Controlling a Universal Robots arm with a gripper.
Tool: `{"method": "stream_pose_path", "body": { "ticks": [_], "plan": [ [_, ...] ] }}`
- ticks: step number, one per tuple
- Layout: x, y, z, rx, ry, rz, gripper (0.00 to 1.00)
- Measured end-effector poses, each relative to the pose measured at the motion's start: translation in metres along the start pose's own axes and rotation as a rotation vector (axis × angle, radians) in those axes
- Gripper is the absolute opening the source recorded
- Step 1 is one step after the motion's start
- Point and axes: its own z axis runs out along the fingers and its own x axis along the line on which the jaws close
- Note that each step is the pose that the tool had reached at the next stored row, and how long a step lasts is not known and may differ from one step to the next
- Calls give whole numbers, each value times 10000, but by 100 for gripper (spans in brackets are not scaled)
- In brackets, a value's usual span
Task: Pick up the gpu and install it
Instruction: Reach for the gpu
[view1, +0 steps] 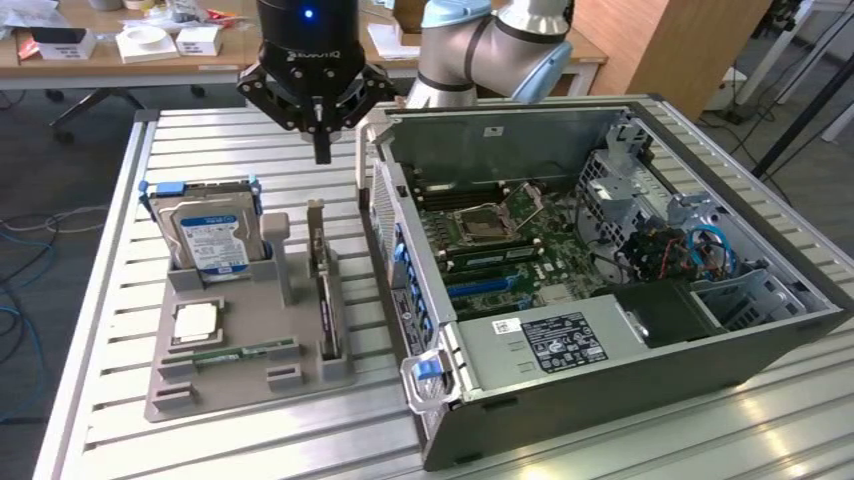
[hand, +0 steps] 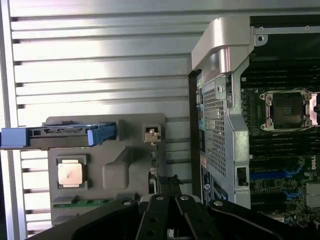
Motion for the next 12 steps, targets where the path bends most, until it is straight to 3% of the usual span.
{"method": "stream_pose_path", "body": {
  "ticks": [12],
  "plan": [
    [52,-8,1,0,1,0,10]
  ]
}}
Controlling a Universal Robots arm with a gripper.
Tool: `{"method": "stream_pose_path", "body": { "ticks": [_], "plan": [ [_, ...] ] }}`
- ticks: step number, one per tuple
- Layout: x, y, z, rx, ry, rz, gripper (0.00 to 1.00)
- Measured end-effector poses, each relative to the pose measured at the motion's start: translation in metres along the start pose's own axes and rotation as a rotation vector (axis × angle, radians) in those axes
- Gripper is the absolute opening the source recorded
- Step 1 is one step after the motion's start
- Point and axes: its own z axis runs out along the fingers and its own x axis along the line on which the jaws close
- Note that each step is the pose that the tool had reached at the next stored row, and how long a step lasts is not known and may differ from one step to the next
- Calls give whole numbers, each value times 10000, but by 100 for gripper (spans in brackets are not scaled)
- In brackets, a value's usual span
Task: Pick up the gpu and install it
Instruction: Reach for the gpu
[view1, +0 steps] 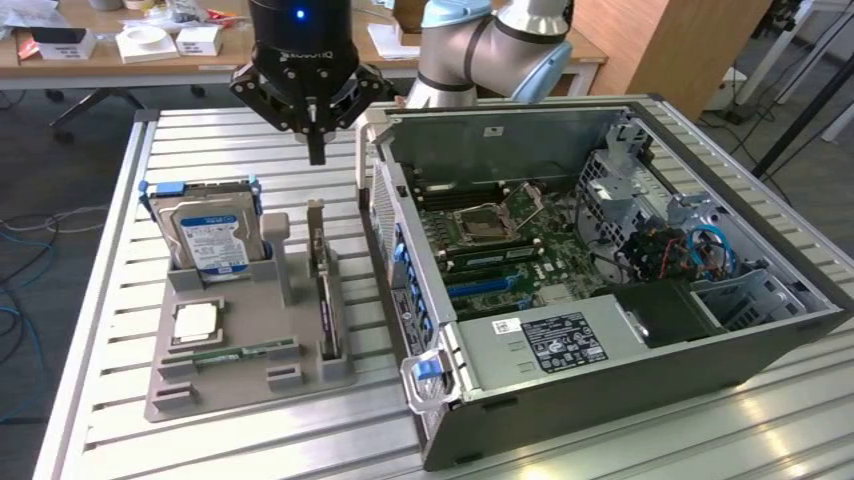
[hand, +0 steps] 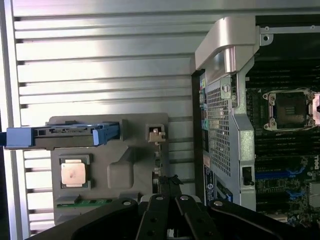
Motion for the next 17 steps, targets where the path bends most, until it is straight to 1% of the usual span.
{"method": "stream_pose_path", "body": {
  "ticks": [2,5,17],
  "plan": [
    [1,-17,-1,0,0,-1,10],
    [0,-69,-3,0,0,-1,10],
    [-9,-329,-14,0,0,0,10]
  ]
}}
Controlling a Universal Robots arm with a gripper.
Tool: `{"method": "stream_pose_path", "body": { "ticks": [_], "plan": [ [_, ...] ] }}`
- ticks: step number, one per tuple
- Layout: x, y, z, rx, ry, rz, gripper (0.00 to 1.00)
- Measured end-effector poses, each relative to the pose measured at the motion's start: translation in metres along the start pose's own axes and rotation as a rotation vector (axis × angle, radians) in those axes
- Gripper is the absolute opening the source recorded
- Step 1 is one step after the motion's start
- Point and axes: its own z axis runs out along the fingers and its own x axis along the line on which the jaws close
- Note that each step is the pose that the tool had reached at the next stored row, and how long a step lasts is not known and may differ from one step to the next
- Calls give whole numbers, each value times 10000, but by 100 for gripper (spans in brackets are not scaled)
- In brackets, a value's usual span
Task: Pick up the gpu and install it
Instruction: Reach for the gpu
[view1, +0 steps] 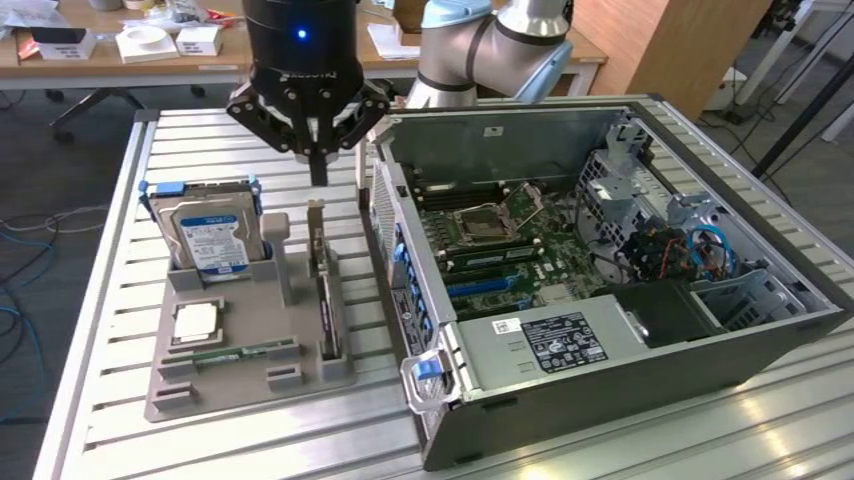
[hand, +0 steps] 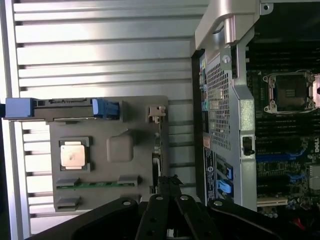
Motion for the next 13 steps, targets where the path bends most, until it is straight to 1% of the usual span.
{"method": "stream_pose_path", "body": {
  "ticks": [9,12,13],
  "plan": [
    [1,-179,-7,-1,-1,-1,10],
    [2,-217,-9,0,0,-1,10],
    [3,-218,-9,0,-1,-1,10]
  ]
}}
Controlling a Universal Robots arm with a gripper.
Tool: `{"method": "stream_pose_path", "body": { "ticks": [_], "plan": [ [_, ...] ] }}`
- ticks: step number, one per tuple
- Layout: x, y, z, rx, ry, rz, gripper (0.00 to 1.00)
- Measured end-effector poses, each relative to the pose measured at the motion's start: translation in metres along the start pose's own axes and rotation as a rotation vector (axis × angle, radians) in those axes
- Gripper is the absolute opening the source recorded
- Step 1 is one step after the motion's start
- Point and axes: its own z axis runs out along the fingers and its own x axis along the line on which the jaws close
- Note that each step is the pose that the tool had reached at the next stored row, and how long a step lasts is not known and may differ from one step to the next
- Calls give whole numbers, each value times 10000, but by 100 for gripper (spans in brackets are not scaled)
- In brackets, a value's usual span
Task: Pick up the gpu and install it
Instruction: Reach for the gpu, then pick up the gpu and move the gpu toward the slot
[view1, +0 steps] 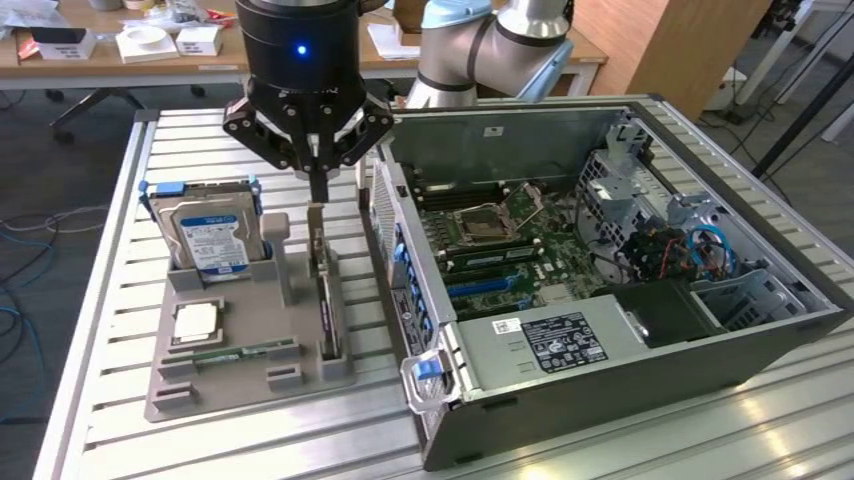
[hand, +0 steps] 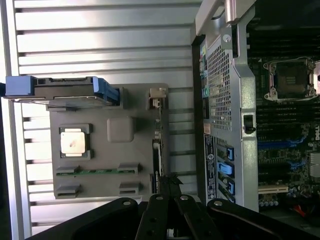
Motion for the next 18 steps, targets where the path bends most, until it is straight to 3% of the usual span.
{"method": "stream_pose_path", "body": {
  "ticks": [14,17,18],
  "plan": [
    [-1,-1,0,0,0,-1,10],
    [0,0,0,0,0,0,16],
    [-1,0,0,0,0,0,23]
  ]
}}
